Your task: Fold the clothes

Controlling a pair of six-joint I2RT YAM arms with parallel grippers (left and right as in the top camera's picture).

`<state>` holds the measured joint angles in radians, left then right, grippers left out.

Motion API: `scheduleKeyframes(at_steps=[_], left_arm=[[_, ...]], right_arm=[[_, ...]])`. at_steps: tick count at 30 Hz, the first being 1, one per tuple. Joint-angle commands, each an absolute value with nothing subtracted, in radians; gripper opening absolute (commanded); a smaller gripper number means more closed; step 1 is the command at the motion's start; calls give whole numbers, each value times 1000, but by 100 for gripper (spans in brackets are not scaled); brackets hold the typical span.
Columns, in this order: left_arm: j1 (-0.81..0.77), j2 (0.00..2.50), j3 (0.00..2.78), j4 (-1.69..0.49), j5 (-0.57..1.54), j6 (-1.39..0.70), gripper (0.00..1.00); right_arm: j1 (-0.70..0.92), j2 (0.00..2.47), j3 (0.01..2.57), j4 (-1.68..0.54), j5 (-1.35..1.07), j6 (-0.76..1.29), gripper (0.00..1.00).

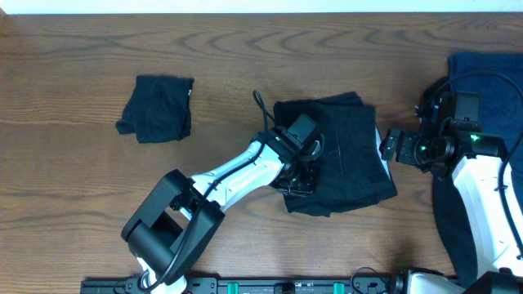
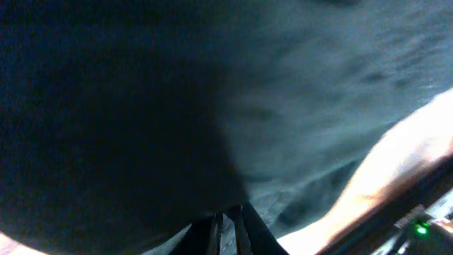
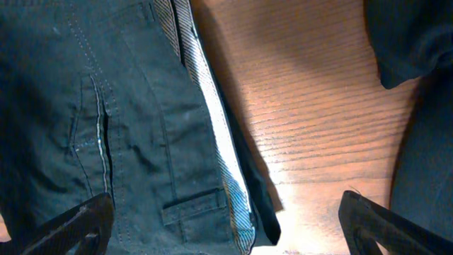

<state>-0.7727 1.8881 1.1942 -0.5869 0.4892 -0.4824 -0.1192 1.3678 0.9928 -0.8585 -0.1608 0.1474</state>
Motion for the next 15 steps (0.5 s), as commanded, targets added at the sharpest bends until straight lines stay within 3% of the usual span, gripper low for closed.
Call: scheduleKeyframes(at_steps=[1, 13, 15], left_arm=[[-769, 1927, 1180, -629, 399, -498, 11], [-691, 1941, 1180, -793, 17, -393, 11], [-653, 1938, 1184, -804, 19, -399, 6]], right_arm=[[-125, 1367, 994, -857, -153, 133, 99], [-125, 1367, 994, -857, -153, 133, 99], [-125, 1367, 994, -857, -153, 133, 99]])
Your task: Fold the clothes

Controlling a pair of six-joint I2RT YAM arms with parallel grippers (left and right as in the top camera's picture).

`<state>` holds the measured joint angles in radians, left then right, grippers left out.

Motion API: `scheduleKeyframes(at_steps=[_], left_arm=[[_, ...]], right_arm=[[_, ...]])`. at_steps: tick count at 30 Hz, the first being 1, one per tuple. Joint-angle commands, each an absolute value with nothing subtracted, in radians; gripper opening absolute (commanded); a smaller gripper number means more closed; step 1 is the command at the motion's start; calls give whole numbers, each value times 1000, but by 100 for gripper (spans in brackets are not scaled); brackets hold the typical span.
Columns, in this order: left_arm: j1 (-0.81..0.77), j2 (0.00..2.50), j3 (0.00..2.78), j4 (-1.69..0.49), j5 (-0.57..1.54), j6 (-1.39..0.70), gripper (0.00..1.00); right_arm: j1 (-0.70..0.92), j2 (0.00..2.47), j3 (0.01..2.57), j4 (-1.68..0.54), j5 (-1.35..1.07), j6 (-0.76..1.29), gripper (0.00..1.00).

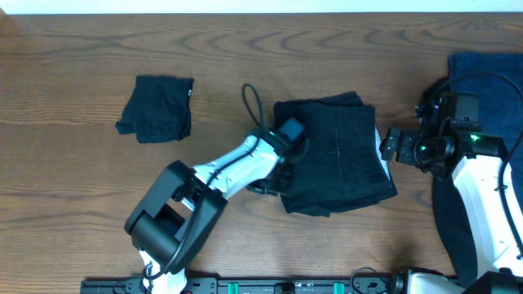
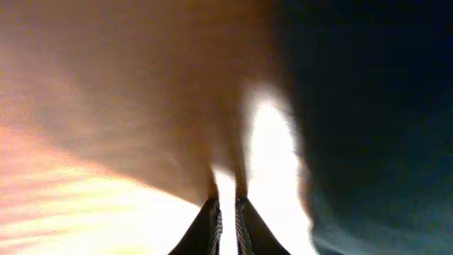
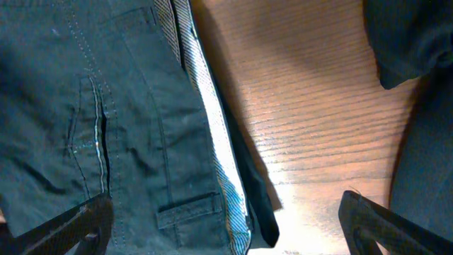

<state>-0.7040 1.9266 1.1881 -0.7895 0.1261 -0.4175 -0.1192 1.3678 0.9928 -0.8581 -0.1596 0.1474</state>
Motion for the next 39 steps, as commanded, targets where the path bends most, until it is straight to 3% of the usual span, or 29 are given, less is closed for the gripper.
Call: scheduleKeyframes(at_steps=[1, 9, 17, 29, 39], left_arm=[[-635, 1934, 1191, -818, 19, -402, 6], [-563, 1795, 1280, -881, 29, -461, 6], [-674, 1729, 1270, -725, 236, -586, 6], [-867, 1879, 1248, -595, 236, -683, 6], [-890, 2032, 1248, -560, 235, -678, 6]], right_arm=[[-125, 1367, 994, -857, -153, 133, 99], [-125, 1367, 994, -857, -154, 133, 99], [-125, 1367, 994, -857, -154, 133, 99], [-125, 1367, 994, -857, -153, 133, 99], [-125, 1367, 994, -857, -154, 133, 99]])
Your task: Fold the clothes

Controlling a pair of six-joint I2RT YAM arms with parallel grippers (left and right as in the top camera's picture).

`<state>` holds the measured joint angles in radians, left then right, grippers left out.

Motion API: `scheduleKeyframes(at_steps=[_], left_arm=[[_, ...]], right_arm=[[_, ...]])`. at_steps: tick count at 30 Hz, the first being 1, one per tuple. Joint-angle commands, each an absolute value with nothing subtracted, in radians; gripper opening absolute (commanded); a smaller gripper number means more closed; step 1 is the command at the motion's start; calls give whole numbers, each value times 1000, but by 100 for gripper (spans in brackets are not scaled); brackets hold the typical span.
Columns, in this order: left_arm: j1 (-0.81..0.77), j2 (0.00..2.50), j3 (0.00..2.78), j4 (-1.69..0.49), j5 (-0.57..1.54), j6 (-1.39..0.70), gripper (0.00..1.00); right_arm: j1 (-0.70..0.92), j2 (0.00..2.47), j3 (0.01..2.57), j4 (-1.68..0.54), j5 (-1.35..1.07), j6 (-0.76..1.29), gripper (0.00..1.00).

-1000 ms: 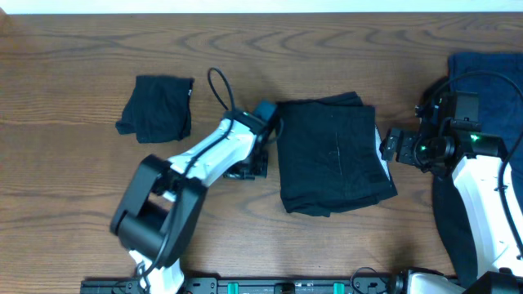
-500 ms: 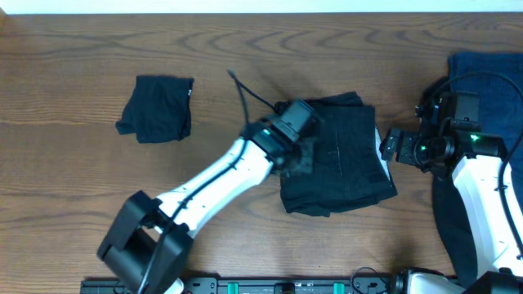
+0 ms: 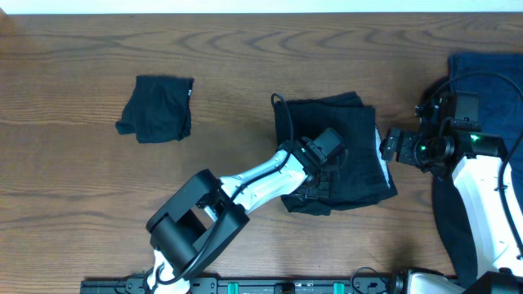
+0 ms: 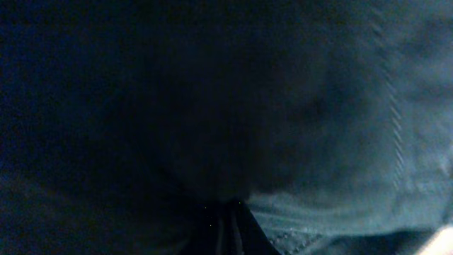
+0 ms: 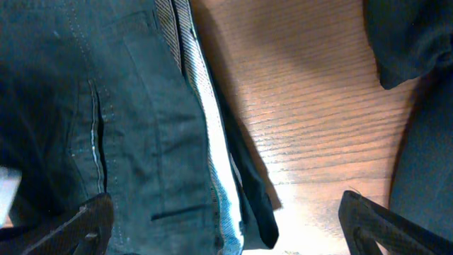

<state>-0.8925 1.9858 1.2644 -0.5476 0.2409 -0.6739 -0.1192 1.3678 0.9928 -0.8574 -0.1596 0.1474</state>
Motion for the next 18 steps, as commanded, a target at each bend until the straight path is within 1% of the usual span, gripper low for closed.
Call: scheduleKeyframes(at_steps=[1, 5, 7, 9, 13, 16, 18], left_arm=[[-888, 2041, 1248, -568, 236, -663, 6], [-855, 2048, 1249, -636, 221, -548, 6], [-819, 2046, 1251, -702, 176, -482, 6], [-783, 2046, 1252, -768, 100, -457, 6], [-675, 2046, 1252, -873, -128, -441, 7], [-592, 2046, 1253, -846, -295, -441, 7], [-538, 2046, 1267, -791, -352, -416, 7]], right_arm=[[-125, 1367, 994, -857, -153, 133, 99], [-125, 1367, 994, -857, -154, 133, 99], [-125, 1367, 994, -857, -154, 133, 99], [-125, 1367, 994, -857, -153, 133, 99], [-125, 1367, 994, -857, -153, 133, 99], [-125, 1367, 994, -857, -154, 133, 99], [-125, 1367, 994, -857, -154, 133, 99]])
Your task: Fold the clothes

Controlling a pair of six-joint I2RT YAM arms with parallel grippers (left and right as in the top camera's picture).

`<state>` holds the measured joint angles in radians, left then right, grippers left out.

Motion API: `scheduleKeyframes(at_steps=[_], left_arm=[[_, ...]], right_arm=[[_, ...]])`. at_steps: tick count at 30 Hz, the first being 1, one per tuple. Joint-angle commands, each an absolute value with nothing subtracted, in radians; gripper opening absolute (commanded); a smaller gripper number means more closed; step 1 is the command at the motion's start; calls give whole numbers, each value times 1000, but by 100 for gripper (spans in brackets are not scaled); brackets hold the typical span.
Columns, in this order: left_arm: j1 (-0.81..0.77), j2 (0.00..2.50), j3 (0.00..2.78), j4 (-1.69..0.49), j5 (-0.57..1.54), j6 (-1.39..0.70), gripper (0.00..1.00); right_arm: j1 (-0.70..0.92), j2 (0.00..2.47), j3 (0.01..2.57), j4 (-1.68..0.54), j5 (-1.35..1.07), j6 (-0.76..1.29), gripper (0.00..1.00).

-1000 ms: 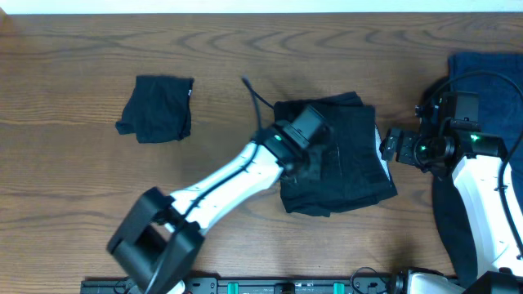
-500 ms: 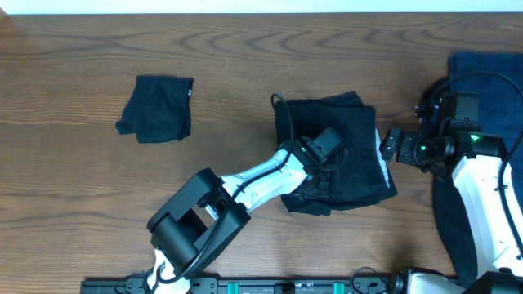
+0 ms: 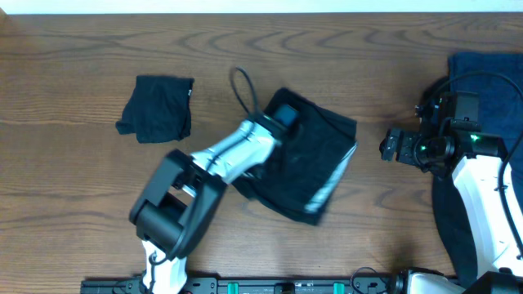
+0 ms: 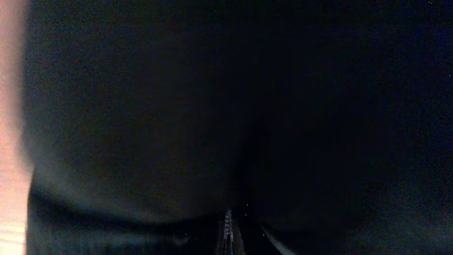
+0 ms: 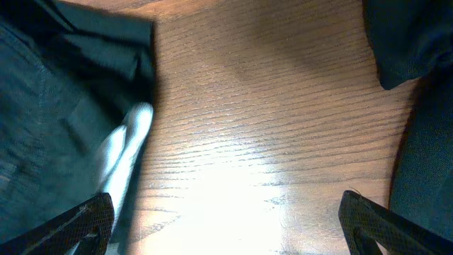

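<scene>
A pair of dark trousers lies crumpled and skewed at mid-table, its pale inner waistband turned out at the lower right. My left gripper sits on the trousers' upper left part; in the left wrist view dark cloth fills the frame and the left gripper has its fingers pressed together in it. My right gripper stands open to the right of the trousers, over bare wood. The right gripper holds nothing, and the trousers lie at its far left.
A folded black garment lies at the back left. A heap of dark blue cloth covers the table's right edge under the right arm and shows as dark blue cloth beside the right gripper. The table is brown wood.
My left gripper has moved up and to the left, and the trousers have gone with it, shifted left and turned askew. Bare wood now lies under my open right gripper.
My left gripper was shut on the lower left part of the trousers, then at their left edge over wood, then on their middle. Now it is at the upper left and the trousers are displaced leftwards. My right gripper stayed open and still.
</scene>
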<state>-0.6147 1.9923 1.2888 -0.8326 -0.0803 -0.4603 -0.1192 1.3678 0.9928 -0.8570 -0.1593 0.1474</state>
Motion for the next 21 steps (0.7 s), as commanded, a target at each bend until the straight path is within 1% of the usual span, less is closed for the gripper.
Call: scheduleKeyframes(at_steps=[1, 2, 3, 5, 9, 12, 13, 14, 15, 18, 21], left_arm=[[-514, 2046, 1282, -763, -353, -378, 11], [-496, 2046, 1303, -748, -353, -348, 15], [-480, 2045, 1336, -747, -353, -321, 17], [-468, 2040, 1412, -778, -353, -298, 24], [-477, 2006, 1600, -911, -344, -328, 24], [-493, 1957, 1669, -974, -251, -364, 24], [-497, 1937, 1670, -986, -197, -364, 24], [-497, 1925, 1670, -999, -150, -365, 8], [-497, 1918, 1670, -1016, -99, -370, 6], [-497, 1917, 1658, -1087, 22, -426, 6], [-504, 1920, 1601, -1119, 73, -474, 6]], right_arm=[[-125, 1367, 994, -857, -153, 133, 99], [-125, 1367, 994, -857, -153, 133, 99], [-125, 1367, 994, -857, -153, 133, 99], [-125, 1367, 994, -857, -154, 133, 99], [-125, 1367, 994, -857, -153, 133, 99], [-125, 1367, 994, -857, -154, 133, 99], [-125, 1367, 994, -857, -153, 133, 99], [-125, 1367, 994, -857, -153, 133, 99], [-125, 1367, 994, -857, -154, 133, 99], [-125, 1367, 994, -857, -153, 133, 99], [-125, 1367, 994, -857, -154, 133, 99]])
